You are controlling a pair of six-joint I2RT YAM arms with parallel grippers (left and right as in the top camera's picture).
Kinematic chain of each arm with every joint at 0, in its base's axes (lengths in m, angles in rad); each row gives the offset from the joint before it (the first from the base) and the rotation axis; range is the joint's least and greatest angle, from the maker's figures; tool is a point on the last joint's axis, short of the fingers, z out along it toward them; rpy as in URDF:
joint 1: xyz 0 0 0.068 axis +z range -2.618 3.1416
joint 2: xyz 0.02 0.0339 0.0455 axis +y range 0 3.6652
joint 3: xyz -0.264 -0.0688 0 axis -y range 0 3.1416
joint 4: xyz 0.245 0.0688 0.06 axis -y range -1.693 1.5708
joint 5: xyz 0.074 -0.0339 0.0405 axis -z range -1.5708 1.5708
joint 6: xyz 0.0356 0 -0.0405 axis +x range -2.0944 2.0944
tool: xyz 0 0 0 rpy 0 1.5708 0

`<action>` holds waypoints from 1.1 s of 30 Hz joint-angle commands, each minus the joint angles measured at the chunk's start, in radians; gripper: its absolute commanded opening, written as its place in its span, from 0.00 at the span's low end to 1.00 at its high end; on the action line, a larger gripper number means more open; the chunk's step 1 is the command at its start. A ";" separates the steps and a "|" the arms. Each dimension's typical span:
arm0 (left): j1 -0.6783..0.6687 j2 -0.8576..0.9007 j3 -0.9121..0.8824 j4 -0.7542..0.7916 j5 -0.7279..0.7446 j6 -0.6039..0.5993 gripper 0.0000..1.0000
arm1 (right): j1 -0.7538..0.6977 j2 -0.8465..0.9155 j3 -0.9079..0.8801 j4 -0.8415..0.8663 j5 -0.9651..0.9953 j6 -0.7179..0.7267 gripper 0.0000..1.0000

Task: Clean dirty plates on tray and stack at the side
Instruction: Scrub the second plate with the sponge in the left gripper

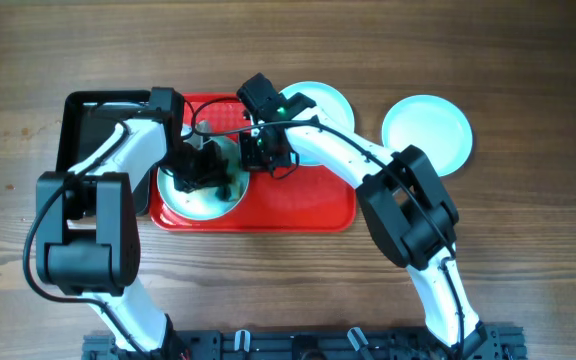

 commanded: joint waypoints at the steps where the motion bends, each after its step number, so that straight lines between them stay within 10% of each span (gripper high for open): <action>1: -0.010 0.027 -0.023 -0.032 -0.357 -0.230 0.04 | 0.002 0.026 -0.004 0.015 -0.021 -0.014 0.04; 8: -0.010 0.027 -0.023 0.045 -0.508 -0.340 0.04 | 0.002 0.026 -0.008 0.039 -0.021 -0.011 0.04; 15: -0.010 0.027 -0.023 0.050 -0.489 -0.340 0.04 | 0.003 0.027 -0.045 0.129 -0.021 0.061 0.28; 28: -0.010 0.027 -0.023 0.062 -0.439 -0.333 0.04 | 0.019 0.032 -0.046 0.204 -0.029 0.090 0.27; 33: -0.010 0.027 -0.023 0.062 -0.439 -0.333 0.04 | 0.037 0.071 -0.048 0.190 -0.009 0.145 0.04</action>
